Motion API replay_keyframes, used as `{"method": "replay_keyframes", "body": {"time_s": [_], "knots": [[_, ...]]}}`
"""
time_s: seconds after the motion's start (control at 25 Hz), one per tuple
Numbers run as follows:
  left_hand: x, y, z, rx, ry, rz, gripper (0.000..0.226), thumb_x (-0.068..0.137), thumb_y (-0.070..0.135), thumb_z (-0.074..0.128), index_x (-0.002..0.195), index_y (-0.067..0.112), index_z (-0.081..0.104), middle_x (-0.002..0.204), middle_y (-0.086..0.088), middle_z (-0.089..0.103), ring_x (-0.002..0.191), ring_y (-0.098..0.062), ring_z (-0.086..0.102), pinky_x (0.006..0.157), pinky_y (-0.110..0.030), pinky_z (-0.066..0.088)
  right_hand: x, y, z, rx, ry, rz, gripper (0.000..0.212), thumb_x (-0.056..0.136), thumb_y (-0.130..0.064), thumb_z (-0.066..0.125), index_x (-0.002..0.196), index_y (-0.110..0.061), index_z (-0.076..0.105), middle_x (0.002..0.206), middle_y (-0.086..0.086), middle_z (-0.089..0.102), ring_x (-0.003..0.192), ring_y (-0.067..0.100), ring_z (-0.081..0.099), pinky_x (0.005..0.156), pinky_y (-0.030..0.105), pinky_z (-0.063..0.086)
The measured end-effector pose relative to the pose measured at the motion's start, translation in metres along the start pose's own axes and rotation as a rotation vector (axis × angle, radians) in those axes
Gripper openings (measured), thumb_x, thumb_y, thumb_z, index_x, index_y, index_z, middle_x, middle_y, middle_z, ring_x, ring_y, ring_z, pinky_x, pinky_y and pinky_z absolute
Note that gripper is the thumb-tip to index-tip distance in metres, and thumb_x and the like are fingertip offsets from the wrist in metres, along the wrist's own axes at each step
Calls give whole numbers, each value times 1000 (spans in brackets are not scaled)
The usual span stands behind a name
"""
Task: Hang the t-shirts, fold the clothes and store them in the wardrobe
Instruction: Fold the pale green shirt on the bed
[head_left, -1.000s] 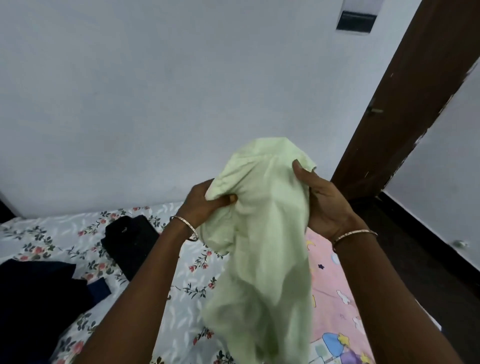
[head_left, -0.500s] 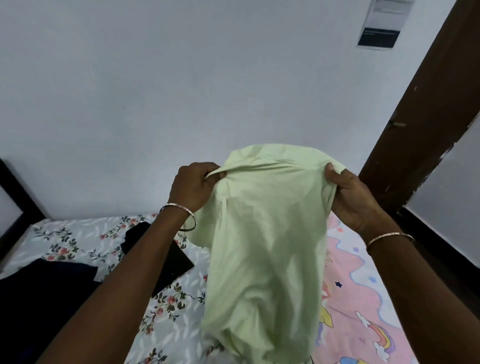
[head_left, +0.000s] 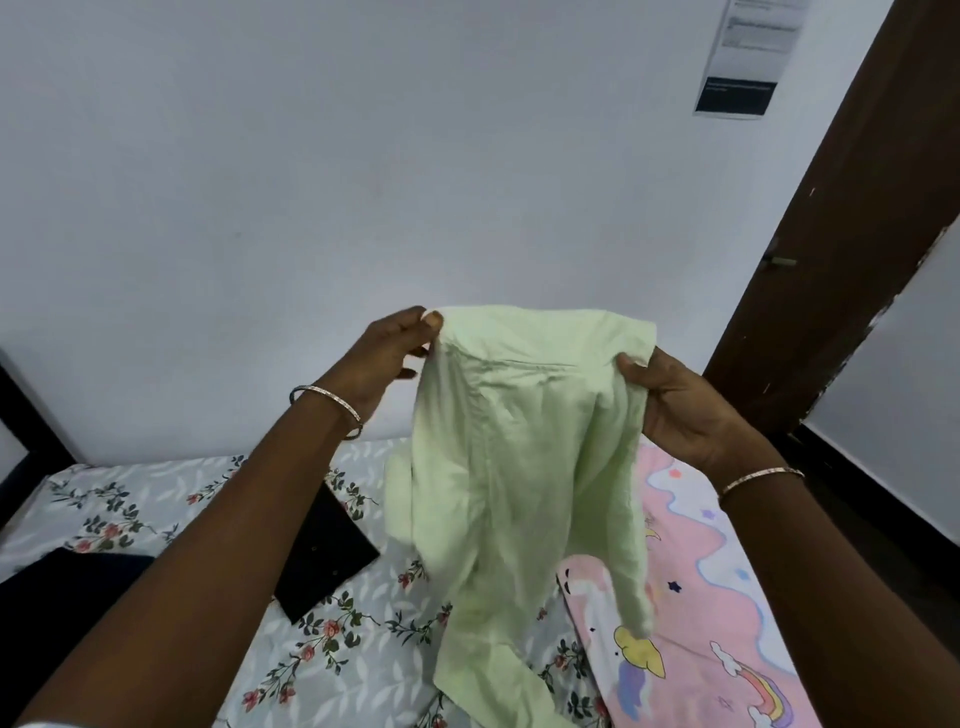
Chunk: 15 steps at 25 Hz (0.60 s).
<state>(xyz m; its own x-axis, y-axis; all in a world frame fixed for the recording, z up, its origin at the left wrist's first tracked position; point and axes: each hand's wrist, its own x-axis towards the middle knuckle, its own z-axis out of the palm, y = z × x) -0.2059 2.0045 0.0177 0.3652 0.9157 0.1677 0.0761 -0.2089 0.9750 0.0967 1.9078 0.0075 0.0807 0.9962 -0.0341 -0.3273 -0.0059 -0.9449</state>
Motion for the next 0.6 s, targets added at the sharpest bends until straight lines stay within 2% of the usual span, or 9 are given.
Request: {"method": "replay_keyframes", "body": {"time_s": [0.12, 0.2, 0.28, 0.36, 0.4, 0.44, 0.48, 0.52, 0.6], "knots": [[2, 9, 6, 153, -27, 209, 34, 103, 30, 52, 73, 13, 47, 73, 3, 36, 70, -8, 34, 64, -27, 28, 0, -2, -20, -307, 166, 138, 27, 98, -8, 57, 123, -9, 68, 103, 6, 75, 89, 21, 66, 82, 36, 53], [4, 15, 22, 213, -63, 241, 39, 102, 37, 52, 70, 17, 42, 70, 4, 33, 69, -12, 31, 64, -32, 24, 3, -1, -27, -452, 235, 172, 23, 96, -11, 63, 115, -1, 69, 102, 15, 73, 84, 22, 66, 78, 34, 55], [9, 21, 35, 249, -32, 275, 42, 100, 41, 51, 72, 12, 39, 70, 0, 33, 68, -13, 31, 65, -33, 23, 3, -1, -25, -571, 313, 151, 37, 90, -19, 73, 109, 12, 62, 96, 17, 67, 82, 23, 64, 71, 32, 58], [14, 27, 41, 241, -17, 308, 44, 99, 40, 53, 74, 6, 39, 71, -4, 33, 68, -16, 31, 65, -33, 24, 0, -4, -17, -887, 443, 75, 45, 83, -32, 80, 102, 4, 61, 90, 9, 66, 87, 23, 63, 75, 35, 56], [15, 30, 42, 242, -45, 319, 44, 100, 39, 54, 74, 6, 40, 70, -4, 33, 67, -16, 31, 65, -33, 24, -4, -8, -10, -1077, 544, -37, 43, 80, -37, 82, 103, -7, 60, 88, 3, 65, 91, 22, 64, 79, 35, 53], [15, 34, 44, 254, -107, 336, 43, 100, 36, 56, 72, 6, 43, 68, -3, 34, 66, -16, 32, 64, -31, 25, -8, -13, 1, -1171, 570, -210, 45, 79, -39, 82, 108, -14, 58, 91, -2, 65, 97, 20, 64, 84, 36, 51], [13, 37, 48, 288, -174, 352, 40, 100, 34, 58, 70, 9, 47, 65, -1, 36, 63, -14, 33, 61, -29, 27, -10, -20, 14, -1143, 477, -369, 49, 79, -39, 82, 116, -19, 56, 99, -6, 65, 104, 14, 64, 89, 35, 50], [12, 39, 53, 330, -242, 367, 37, 99, 32, 60, 68, 13, 53, 62, 0, 40, 61, -13, 36, 59, -28, 28, -12, -27, 28, -1015, 289, -442, 55, 81, -38, 82, 126, -25, 53, 111, -10, 66, 113, 7, 61, 95, 31, 49], [10, 41, 66, 375, -317, 387, 29, 94, 34, 65, 75, 13, 65, 60, -5, 49, 59, -12, 41, 58, -30, 32, -12, -36, 56, -773, -133, -361, 68, 84, -30, 81, 141, -34, 44, 126, -9, 64, 124, 4, 57, 106, 29, 44]]}}
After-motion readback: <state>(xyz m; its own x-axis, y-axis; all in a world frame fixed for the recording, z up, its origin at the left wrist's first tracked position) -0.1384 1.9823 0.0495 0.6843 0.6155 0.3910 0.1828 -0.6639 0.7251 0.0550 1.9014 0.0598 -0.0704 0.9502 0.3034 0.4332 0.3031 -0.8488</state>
